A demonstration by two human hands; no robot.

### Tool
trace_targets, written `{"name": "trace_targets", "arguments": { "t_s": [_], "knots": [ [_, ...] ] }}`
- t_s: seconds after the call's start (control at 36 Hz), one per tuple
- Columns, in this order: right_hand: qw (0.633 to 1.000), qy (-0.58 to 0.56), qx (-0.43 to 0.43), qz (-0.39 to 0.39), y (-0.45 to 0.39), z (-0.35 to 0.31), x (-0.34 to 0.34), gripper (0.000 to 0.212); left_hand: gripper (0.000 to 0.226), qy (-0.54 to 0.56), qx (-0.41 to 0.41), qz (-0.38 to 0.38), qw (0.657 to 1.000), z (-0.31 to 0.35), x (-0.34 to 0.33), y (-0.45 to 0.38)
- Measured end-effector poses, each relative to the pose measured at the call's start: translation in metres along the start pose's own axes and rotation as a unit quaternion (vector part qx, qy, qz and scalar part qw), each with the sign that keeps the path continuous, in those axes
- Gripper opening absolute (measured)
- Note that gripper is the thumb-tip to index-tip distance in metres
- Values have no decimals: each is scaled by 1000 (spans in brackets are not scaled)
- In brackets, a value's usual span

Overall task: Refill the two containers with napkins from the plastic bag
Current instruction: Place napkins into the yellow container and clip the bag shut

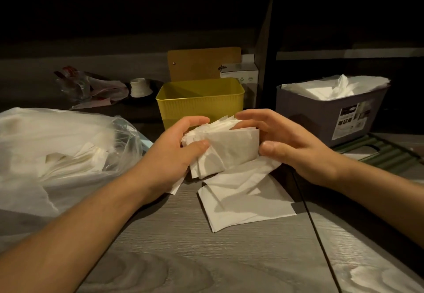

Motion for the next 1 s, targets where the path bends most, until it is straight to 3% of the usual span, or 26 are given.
{"name": "trace_targets", "arguments": {
  "t_s": [0.17, 0.33, 0.47, 0.58, 0.78, 0.89, 1.0],
  "knots": [
    [997, -19, -21, -70, 0, -3, 9, 72, 37, 9, 12, 6, 1000, -2, 1, -2],
    [971, -178, -115, -112, -5, 2, 13, 88, 38, 4, 16, 8, 1000, -1, 1, -1],
    [969, -176, -136, -112, -5, 3, 15, 91, 38, -6, 7, 5, 1000, 0, 1, 0],
    [985, -95, -132, -62, -5, 2, 11, 71, 39, -12, 3, 0, 1000, 2, 1, 0],
    [988, 78, -76, 110, -10, 0, -7, 35, 29, 6, 3, -8, 1000, 7, -3, 4],
    [980, 104, -56, 159, -13, 4, -12, 29, 60, -16, -38, -53, 998, 9, -4, 8],
    [967, 188, -15, 173, -15, 7, -13, 40, 73, -78, -77, -70, 991, 8, -8, 9]
  ]
}}
Point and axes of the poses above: each hand's wrist, its own y-axis away from the middle knuckle, its own x-axis out of the back of the hand, z = x × y, the point moved 1 cm from there along -y, towards the middle knuckle, and after that the axes turned 6 degrees about z, right-handed, at the moved point
